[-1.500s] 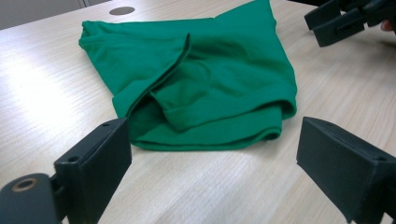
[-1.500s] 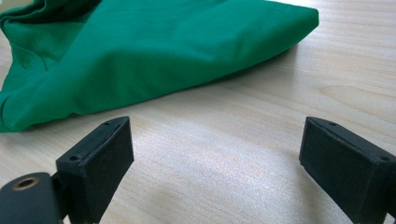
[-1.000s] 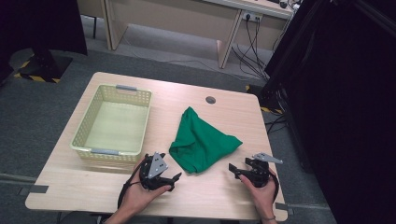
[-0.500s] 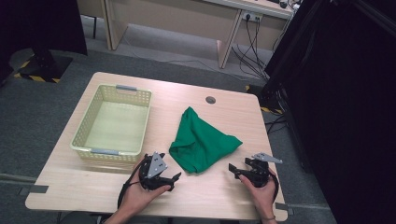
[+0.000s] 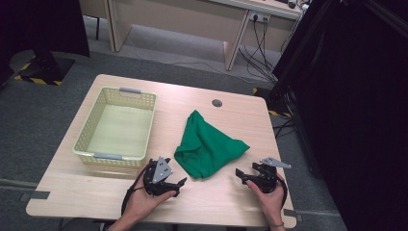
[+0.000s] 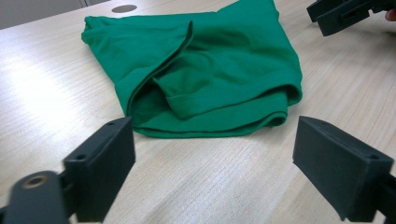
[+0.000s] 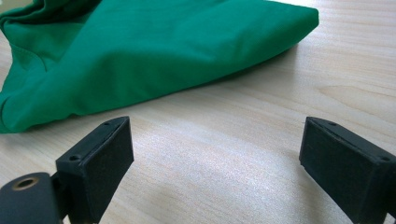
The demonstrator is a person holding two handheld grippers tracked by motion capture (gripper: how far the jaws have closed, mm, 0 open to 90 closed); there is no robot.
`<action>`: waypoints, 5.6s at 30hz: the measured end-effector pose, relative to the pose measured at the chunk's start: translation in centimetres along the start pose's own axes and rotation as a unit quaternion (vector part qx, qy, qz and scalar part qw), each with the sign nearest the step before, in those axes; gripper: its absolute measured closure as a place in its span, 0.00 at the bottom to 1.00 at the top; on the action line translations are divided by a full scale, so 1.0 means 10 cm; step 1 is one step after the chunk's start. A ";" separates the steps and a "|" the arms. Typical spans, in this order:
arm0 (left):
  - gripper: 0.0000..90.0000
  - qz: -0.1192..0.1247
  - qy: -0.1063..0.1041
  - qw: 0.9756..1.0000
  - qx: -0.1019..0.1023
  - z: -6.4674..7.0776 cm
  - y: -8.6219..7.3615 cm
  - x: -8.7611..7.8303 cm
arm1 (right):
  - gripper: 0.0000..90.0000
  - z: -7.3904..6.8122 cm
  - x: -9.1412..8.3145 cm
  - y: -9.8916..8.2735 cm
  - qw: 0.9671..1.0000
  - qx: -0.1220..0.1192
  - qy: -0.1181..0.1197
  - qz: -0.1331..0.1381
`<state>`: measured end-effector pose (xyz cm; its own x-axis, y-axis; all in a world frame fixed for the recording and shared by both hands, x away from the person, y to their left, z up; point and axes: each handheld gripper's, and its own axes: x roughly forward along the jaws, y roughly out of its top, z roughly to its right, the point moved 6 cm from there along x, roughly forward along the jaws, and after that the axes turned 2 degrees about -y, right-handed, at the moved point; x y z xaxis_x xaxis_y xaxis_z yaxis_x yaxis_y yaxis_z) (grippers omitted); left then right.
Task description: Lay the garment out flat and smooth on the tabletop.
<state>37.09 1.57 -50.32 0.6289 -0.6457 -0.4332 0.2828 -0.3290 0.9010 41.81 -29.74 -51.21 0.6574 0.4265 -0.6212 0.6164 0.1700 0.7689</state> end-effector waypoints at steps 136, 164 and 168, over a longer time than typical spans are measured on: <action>0.96 -0.119 -0.146 0.978 0.084 0.54 -0.17 -0.20 | 0.96 0.68 0.29 1.30 0.994 -0.023 -0.107 -0.025; 0.89 -0.113 -0.151 0.980 0.063 0.51 -0.20 -0.32 | 0.79 1.10 0.46 1.19 0.979 -0.010 -0.189 -0.075; 0.78 -0.104 -0.152 0.981 0.055 0.51 -0.18 -0.32 | 0.69 1.05 0.40 1.20 0.980 -0.020 -0.188 -0.070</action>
<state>30.85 0.68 -50.66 0.3163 -0.7265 -0.6100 0.2928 -0.5369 0.7912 56.41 -35.31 -46.02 0.6857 0.0412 -0.7267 0.6991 0.2409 0.6733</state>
